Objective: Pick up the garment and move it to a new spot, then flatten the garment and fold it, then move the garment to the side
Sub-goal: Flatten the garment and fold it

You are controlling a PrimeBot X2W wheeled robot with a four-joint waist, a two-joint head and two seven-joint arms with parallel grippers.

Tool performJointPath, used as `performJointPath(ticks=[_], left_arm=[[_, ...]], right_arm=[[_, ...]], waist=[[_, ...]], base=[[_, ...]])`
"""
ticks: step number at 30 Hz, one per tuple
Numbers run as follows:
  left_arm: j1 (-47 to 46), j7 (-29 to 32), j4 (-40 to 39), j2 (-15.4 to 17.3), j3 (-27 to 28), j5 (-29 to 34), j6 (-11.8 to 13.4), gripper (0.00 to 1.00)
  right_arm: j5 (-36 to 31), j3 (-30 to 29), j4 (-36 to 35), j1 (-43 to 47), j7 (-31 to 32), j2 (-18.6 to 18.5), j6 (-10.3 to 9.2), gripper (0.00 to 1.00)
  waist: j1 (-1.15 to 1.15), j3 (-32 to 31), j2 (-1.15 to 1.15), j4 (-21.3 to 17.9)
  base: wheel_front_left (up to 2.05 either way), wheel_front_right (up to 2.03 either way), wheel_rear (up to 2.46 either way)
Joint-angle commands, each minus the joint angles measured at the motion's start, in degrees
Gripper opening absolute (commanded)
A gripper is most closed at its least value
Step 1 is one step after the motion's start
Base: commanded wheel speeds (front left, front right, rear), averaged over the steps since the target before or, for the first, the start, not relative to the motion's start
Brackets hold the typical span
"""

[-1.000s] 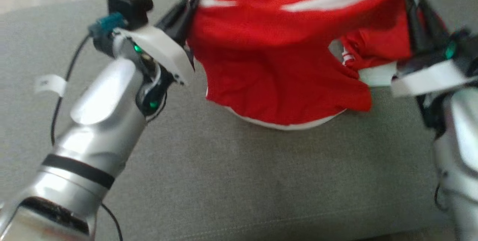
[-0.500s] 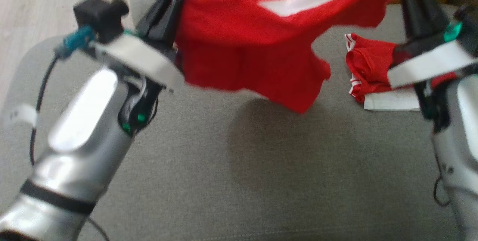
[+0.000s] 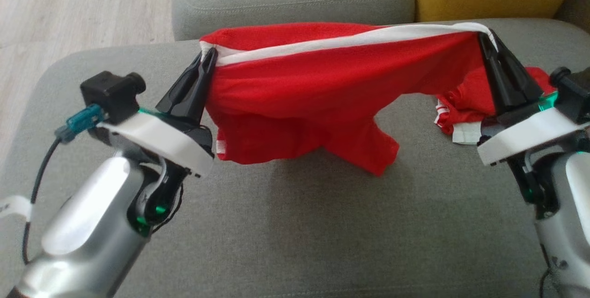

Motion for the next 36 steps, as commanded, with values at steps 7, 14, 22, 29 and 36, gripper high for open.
performJointPath(ticks=[7,14,22,29,36], left_arm=[[-2.75,1.43,-6.71,4.04,4.62,-0.9,1.73,0.0],[-13.0,5.81,-6.2,5.94,5.48,0.5,0.11,0.0],[-35.6,8.19,8.65,4.44,7.34,3.07,-4.14,0.0],[-54.64,-2.01,26.82,0.1,10.21,6.9,-5.64,0.0],[-52.79,-4.98,33.34,-5.05,11.92,8.19,-8.23,0.0]], right_arm=[[0.71,0.76,-5.24,-1.09,2.89,-2.01,-0.05,0.0],[0.01,4.2,-4.76,-13.46,5.7,-5.42,-0.05,0.0],[-0.32,12.68,12.86,-43.25,4.27,-7.33,-0.05,0.0],[-7.02,7.44,35.68,-65.6,-10.21,0.64,-0.05,0.0],[-10.08,6.09,48.32,-64.02,-15.61,5.6,-0.05,0.0]], waist=[[0.0,2.01,0.0,0.4],[0.0,9.75,0.0,0.35],[0.0,21.76,0.0,-0.22],[0.0,29.84,0.0,0.61],[0.0,32.06,0.0,2.46]], base=[[0.0,0.0,0.0],[0.0,0.0,0.0],[0.0,0.0,0.0],[0.0,0.0,0.0],[0.0,0.0,0.0]])
